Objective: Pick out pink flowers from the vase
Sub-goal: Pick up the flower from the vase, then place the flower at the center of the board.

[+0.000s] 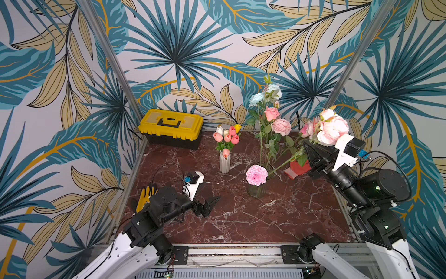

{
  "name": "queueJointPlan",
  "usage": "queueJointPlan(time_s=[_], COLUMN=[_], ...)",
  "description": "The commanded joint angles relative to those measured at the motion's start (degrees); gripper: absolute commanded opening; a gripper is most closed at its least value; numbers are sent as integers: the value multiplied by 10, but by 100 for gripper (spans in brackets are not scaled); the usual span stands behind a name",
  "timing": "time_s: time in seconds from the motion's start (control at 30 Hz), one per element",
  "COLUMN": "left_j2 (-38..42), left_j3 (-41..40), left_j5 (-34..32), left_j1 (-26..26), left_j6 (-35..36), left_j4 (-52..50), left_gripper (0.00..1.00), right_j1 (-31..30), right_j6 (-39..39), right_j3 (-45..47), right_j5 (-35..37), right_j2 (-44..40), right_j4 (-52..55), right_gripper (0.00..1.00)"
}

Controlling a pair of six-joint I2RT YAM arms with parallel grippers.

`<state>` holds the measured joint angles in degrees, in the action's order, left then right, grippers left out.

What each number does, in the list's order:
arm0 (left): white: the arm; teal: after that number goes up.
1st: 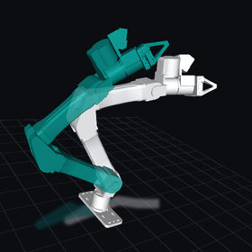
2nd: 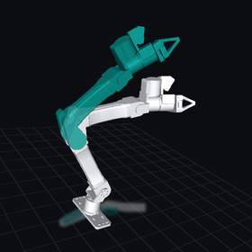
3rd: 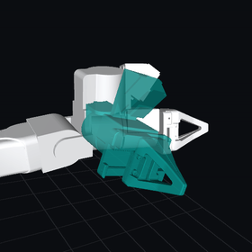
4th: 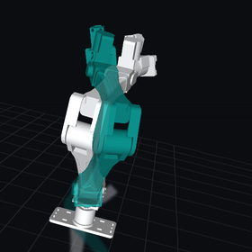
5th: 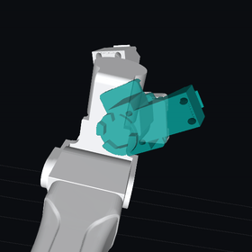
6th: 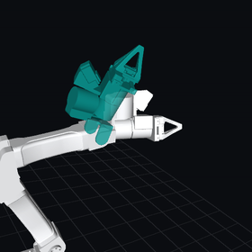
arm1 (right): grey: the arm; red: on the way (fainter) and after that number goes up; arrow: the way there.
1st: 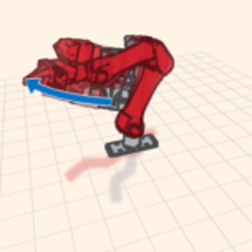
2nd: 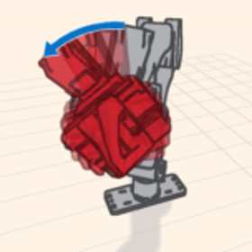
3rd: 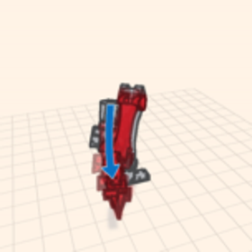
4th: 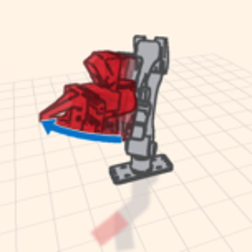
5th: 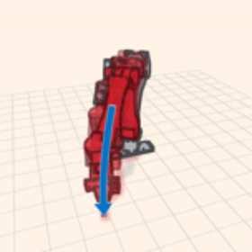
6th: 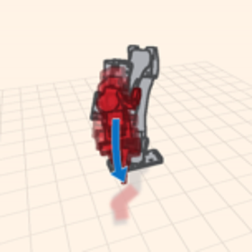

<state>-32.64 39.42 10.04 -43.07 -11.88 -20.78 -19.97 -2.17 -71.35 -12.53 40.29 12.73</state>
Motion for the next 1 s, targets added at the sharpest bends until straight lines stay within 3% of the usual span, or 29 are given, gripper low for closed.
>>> queueJointPlan(time_s=[0.0,0.1,0.37,0.6,0.8,0.97], left_j2=[-13,-21,-32,-39,-39,-33], left_j3=[14,21,30,29,21,16], left_j5=[-2,-20,14,24,23,25], left_j1=[0,0,0,0,0,-1], left_j6=[0,-7,-2,-17,-28,-25], left_j4=[35,35,40,47,47,64], left_gripper=[95,100,99,99,99,100], right_j1=[-2,-2,-2,-2,-2,-2], right_j6=[9,15,-1,-2,3,-2], right_j3=[-23,-45,-73,-28,19,1], right_j5=[-1,-3,-7,33,127,108], right_j2=[1,1,-15,-62,-95,-84], right_j4=[39,57,92,24,-50,-20], right_gripper=[0,0,0,0,0,0])
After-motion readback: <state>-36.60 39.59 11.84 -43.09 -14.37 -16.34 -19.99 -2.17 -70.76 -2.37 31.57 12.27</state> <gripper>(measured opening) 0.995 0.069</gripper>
